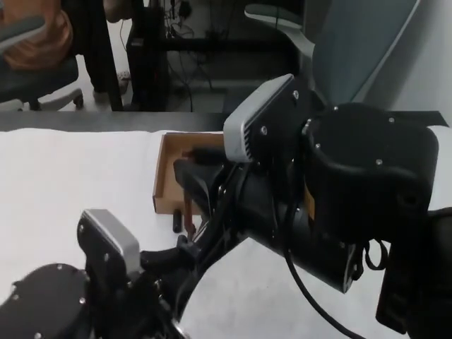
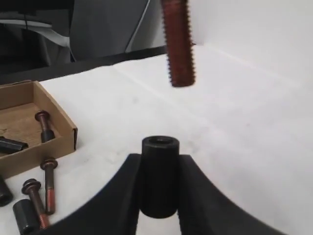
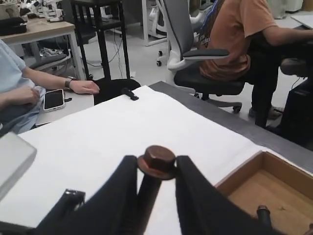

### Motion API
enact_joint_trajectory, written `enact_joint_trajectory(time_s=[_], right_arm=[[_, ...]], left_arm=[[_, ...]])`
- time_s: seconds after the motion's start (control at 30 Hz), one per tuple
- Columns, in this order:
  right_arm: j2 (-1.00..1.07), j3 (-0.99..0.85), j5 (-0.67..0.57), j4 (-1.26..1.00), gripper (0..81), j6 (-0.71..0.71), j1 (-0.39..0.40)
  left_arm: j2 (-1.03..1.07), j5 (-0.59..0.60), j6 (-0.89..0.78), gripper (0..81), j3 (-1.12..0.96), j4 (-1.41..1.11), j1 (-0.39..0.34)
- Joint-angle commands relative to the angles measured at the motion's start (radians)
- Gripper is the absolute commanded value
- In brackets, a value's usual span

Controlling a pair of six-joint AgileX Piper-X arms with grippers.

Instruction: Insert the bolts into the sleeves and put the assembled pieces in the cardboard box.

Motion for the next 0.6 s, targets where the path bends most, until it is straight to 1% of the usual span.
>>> enact_joint_trajectory(time_s=[0.0, 0.1, 0.2, 0.33, 0.57], right_arm=[[-0.016, -0.002, -0.004, -0.033, 0.6, -0.019, 0.003], [-0.016, -0.002, 0.012, -0.029, 0.6, -0.052, 0.003], [-0.016, -0.002, 0.058, -0.017, 0.6, -0.086, 0.003], [-0.007, -0.002, 0.063, -0.017, 0.6, -0.113, 0.003], [0.027, -0.002, 0.079, -0.019, 0.6, -0.104, 0.003]], left_arm=[[0.022, -0.052, -0.025, 1.8, -0.003, -0.091, -0.024], [0.021, -0.051, -0.05, 1.8, -0.003, -0.107, -0.025], [0.021, -0.056, -0.057, 1.8, -0.005, -0.107, -0.025], [0.021, -0.056, -0.074, 1.8, -0.005, -0.146, -0.025], [0.021, -0.056, -0.074, 1.8, -0.005, -0.195, -0.025]])
